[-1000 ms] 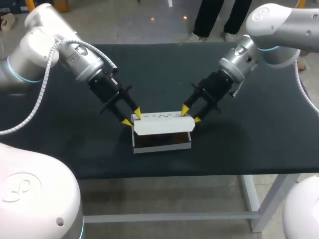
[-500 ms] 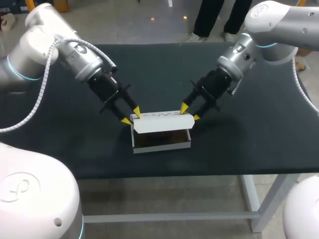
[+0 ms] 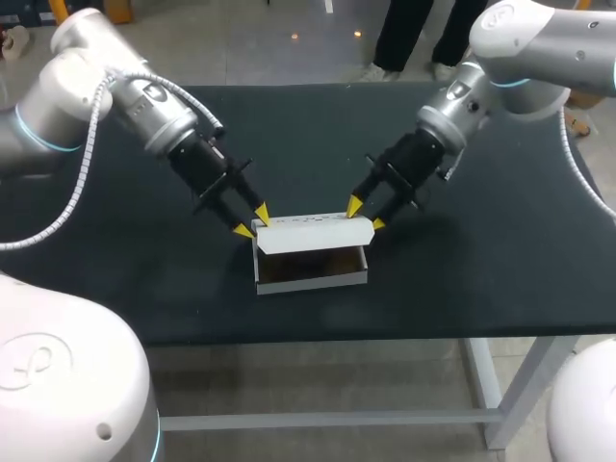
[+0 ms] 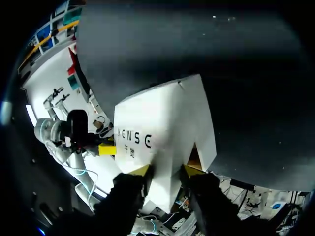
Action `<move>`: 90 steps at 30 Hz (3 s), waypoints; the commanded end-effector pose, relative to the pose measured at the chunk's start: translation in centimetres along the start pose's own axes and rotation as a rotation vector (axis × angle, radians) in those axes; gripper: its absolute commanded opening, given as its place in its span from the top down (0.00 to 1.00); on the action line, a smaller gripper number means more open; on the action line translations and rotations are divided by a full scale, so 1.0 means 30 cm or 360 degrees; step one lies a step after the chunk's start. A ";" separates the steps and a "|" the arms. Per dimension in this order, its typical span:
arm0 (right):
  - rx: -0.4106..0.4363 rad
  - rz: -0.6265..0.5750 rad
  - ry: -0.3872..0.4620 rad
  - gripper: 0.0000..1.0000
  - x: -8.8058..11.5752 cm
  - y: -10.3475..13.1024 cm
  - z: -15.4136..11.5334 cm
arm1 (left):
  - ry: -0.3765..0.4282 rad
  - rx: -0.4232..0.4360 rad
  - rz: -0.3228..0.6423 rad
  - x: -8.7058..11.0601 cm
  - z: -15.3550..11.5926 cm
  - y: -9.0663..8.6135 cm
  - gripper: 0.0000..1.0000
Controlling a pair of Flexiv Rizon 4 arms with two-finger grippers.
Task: Assemble the packaging by folding the flat box into shape, placing the metal phone stand inside, and closing the box properly
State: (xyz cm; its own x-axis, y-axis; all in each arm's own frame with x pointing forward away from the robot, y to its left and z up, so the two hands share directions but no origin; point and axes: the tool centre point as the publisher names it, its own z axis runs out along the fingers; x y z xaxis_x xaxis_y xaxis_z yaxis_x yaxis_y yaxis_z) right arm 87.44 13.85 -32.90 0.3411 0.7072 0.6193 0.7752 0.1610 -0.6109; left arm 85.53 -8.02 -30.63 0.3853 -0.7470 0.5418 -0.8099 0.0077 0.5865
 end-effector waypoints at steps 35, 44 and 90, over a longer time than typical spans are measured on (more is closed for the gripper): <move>0.0106 0.0001 0.0001 0.58 0.049 0.026 0.005 | 0.0144 -0.0106 -0.0059 0.054 0.004 -0.019 0.61; 0.0117 0.0001 -0.0007 0.58 0.057 0.036 0.011 | 0.0237 -0.0106 -0.0045 0.051 0.010 -0.019 0.60; 0.0123 0.0008 -0.0021 0.58 0.031 0.041 0.022 | 0.0468 -0.0077 -0.0037 0.038 0.003 -0.045 0.85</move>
State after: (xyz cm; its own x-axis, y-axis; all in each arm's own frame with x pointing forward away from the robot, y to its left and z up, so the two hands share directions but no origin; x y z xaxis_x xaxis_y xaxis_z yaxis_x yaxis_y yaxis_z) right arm 88.25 14.75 -33.11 0.3387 0.7164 0.6100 0.7338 0.2046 -0.6478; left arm 86.70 -8.61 -30.56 0.5210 -0.5211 0.6760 -0.7834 0.0224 0.6211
